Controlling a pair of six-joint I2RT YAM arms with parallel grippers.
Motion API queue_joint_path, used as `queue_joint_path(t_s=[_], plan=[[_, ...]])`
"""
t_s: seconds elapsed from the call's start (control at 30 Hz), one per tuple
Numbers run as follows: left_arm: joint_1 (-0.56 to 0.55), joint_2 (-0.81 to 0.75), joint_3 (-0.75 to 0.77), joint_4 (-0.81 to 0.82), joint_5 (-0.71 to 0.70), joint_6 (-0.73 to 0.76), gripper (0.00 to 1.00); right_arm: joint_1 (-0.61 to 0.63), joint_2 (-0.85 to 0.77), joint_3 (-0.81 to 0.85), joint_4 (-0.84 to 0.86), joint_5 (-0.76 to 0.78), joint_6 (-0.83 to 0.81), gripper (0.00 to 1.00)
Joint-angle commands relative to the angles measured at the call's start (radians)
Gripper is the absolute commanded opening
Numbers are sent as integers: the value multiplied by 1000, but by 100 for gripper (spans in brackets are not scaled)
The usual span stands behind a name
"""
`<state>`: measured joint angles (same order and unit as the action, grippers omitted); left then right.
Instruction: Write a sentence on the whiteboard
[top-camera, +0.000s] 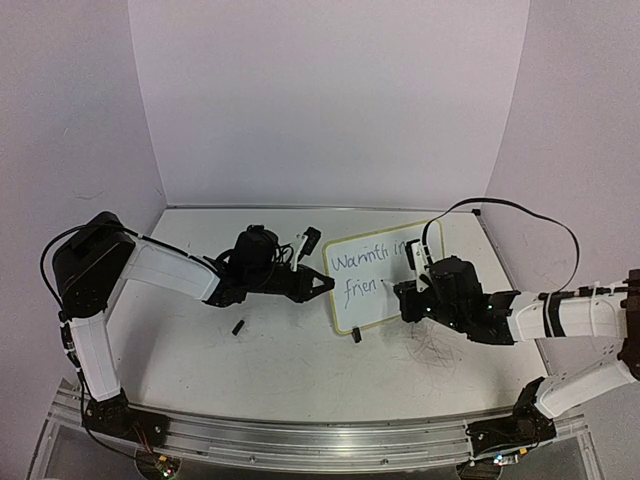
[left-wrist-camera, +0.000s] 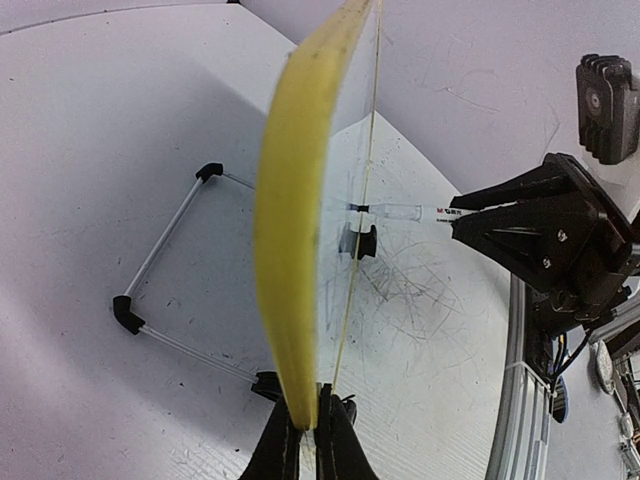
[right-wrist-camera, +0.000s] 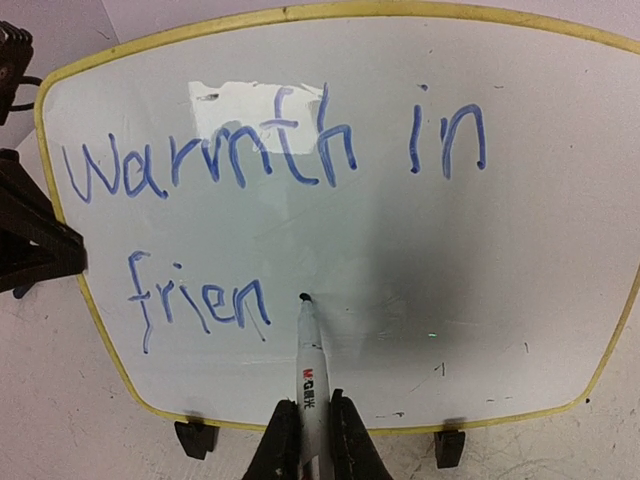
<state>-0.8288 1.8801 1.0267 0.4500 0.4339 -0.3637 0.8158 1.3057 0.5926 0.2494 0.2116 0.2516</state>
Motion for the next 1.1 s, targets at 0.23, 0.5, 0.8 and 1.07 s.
queue_joint_path(t_s=[0.23, 0.5, 0.8, 1.07], plan=[[-15, 8, -9, -128, -6, 45, 0, -2, 20, 32, 52, -21, -21, 0], [-15, 13, -7, -128, -4, 46, 0, 4, 23, 20, 28, -51, -9, 0], [-14, 10, -11, -128, -5, 48, 0, 8, 19, 3, -29, -38, 17, 0], [-15, 8, -13, -128, -5, 46, 0, 8, -2, 8, -41, 14, 26, 0]])
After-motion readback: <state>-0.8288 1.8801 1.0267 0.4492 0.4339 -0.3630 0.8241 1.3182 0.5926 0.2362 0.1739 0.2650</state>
